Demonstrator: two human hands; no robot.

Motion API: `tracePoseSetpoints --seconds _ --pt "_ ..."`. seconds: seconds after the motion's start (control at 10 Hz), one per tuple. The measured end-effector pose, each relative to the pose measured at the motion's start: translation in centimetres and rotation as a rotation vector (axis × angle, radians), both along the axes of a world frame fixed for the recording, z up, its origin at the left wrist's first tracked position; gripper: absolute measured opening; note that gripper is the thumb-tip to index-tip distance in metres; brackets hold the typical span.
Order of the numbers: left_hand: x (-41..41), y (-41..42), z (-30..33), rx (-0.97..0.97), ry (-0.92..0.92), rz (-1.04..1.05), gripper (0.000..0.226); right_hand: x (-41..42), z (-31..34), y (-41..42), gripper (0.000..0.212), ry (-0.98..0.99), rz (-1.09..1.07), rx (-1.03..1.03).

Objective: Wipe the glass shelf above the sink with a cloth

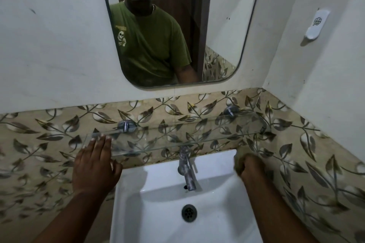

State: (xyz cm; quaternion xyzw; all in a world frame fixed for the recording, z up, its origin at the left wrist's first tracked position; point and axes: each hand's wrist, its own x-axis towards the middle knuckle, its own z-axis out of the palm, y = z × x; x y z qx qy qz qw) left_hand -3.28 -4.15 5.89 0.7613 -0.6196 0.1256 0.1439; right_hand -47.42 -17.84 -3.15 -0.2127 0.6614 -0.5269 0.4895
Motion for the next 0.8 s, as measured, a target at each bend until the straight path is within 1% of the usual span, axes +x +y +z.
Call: tracePoseSetpoints --seconds 0.1,0.2,0.3,0.4,0.5,0.6,0.7,0.8 --pt "-0.1 -0.1 -0.2 -0.014 -0.012 0.017 0.079 -0.1 -0.6 -2.6 0.034 0.451 -0.016 -0.045" --pt "-0.1 -0.2 -0.4 -0.031 -0.021 0.035 0.079 0.1 -4.9 -2.8 0.045 0.913 0.560 -0.068" --pt "0.0 -0.4 -0.5 -0.045 -0.046 0.036 0.078 0.5 -10.2 -0.9 0.083 1.281 0.901 -0.084" --pt "0.3 -0.4 -0.7 -0.062 -0.055 0.047 0.078 1.5 -10.2 -0.1 0.096 1.402 0.965 0.019" --pt "0.2 -0.4 -0.8 -0.084 -0.056 0.039 0.077 1.8 -8.3 -0.1 0.099 1.446 1.000 0.069" --pt "0.1 -0.4 -0.8 -0.071 -0.049 0.053 0.076 1.5 -7.0 -0.3 0.085 1.466 1.023 0.126" --pt "0.1 -0.3 -0.7 0.004 -0.050 0.050 0.078 1.5 -5.3 0.2 0.097 1.415 1.035 0.133" --pt "0.1 -0.1 -0.5 0.052 -0.029 0.052 0.080 2.9 -3.0 1.5 0.096 1.297 1.003 0.140"
